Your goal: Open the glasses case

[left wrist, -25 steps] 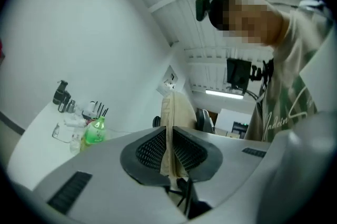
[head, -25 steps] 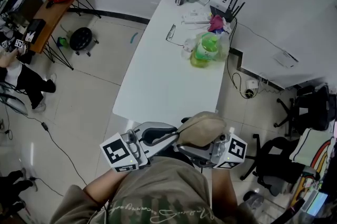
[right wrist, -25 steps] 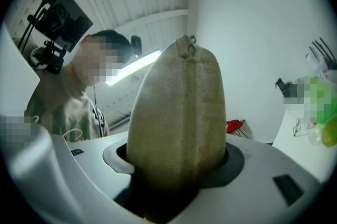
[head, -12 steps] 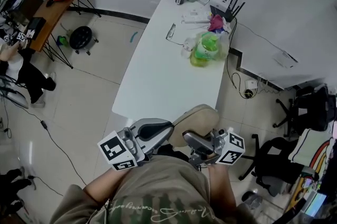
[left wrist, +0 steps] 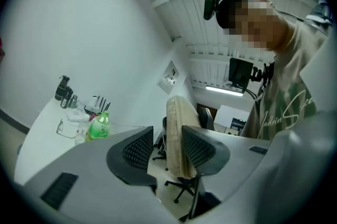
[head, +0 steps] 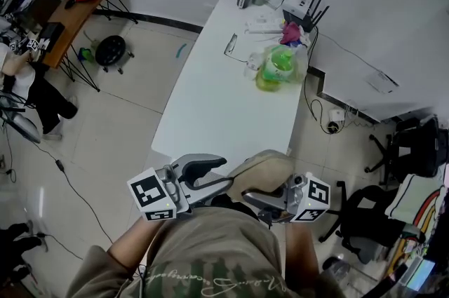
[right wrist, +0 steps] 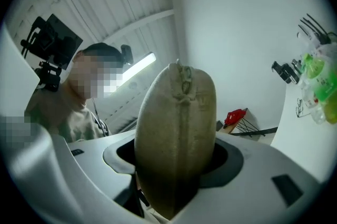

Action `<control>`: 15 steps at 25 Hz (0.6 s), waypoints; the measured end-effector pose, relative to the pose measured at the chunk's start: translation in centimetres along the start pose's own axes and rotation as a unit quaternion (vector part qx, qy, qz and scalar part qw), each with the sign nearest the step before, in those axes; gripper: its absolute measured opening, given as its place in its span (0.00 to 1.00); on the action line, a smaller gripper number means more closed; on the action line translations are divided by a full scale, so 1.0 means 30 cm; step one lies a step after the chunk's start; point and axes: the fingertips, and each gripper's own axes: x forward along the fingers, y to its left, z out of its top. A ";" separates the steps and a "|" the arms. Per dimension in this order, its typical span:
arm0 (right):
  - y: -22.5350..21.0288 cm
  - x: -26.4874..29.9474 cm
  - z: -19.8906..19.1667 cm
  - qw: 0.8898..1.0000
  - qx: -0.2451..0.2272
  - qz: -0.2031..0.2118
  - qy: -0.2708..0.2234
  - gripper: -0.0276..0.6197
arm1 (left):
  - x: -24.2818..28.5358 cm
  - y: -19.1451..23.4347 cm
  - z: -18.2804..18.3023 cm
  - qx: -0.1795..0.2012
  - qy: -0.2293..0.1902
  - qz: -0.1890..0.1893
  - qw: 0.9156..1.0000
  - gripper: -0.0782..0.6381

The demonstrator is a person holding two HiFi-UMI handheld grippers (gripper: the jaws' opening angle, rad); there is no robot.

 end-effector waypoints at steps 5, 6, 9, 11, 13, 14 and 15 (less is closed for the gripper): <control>0.023 -0.005 -0.018 0.999 -0.010 0.019 0.038 0.50 | 0.004 -0.030 -0.020 -0.012 0.005 -0.017 1.000 0.35; 0.019 -0.005 -0.018 0.999 -0.012 0.015 0.045 0.50 | 0.008 -0.039 -0.020 -0.008 0.001 -0.019 1.000 0.28; 0.021 -0.006 -0.016 0.997 -0.034 0.014 0.069 0.50 | 0.016 -0.052 -0.023 0.006 -0.012 -0.005 1.000 0.21; 0.042 -0.013 -0.019 0.995 -0.040 0.030 0.082 0.50 | 0.016 -0.071 -0.026 -0.018 -0.013 -0.030 0.999 0.21; 0.068 -0.016 -0.022 0.994 -0.036 0.048 0.089 0.50 | 0.013 -0.098 -0.023 -0.041 -0.012 -0.063 0.997 0.21; 0.075 -0.016 -0.025 0.994 -0.034 0.049 0.095 0.50 | 0.013 -0.105 -0.022 -0.039 -0.008 -0.066 0.997 0.21; 0.073 -0.014 -0.030 0.993 -0.036 0.042 0.105 0.50 | 0.014 -0.105 -0.027 -0.025 0.000 -0.056 0.998 0.21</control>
